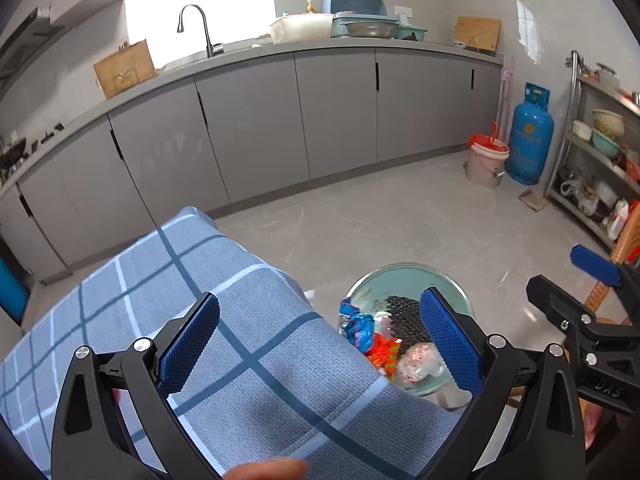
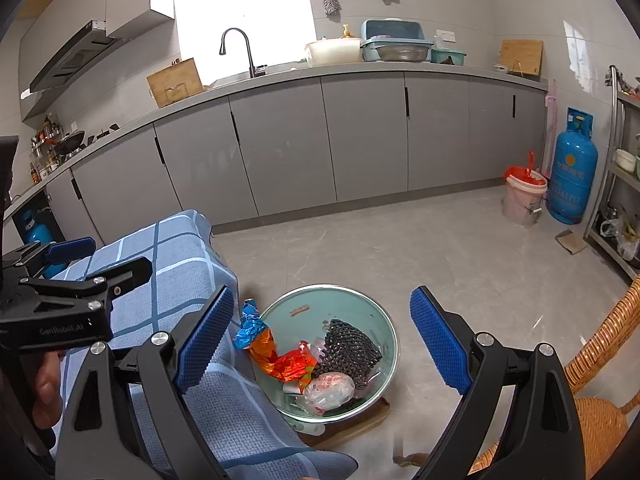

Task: Collect trash

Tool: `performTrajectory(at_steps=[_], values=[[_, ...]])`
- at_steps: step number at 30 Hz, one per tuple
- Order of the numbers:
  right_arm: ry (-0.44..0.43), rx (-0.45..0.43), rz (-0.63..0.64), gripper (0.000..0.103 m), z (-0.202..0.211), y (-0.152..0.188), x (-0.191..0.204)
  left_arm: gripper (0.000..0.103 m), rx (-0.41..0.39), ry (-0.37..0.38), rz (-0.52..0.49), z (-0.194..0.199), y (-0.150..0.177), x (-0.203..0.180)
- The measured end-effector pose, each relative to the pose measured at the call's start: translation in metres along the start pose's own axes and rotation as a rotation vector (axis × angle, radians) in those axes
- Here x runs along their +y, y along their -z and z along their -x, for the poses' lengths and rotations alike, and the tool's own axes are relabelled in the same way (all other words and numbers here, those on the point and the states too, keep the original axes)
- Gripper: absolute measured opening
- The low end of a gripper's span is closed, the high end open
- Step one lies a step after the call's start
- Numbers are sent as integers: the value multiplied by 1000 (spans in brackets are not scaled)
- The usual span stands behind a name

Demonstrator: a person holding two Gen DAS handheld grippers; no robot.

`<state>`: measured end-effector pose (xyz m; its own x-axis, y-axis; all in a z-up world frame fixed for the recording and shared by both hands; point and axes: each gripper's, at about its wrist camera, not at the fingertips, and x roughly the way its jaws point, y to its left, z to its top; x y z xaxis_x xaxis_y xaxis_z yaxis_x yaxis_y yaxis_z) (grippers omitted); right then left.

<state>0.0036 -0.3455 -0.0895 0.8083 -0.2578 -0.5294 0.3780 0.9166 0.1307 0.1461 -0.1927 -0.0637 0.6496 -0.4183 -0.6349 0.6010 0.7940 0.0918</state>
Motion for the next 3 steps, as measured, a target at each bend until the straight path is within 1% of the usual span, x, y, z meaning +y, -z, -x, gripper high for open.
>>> performTrajectory(at_steps=[3], values=[[3,0,1,90,0,0,0,99,-1,1,1,0,0,2]])
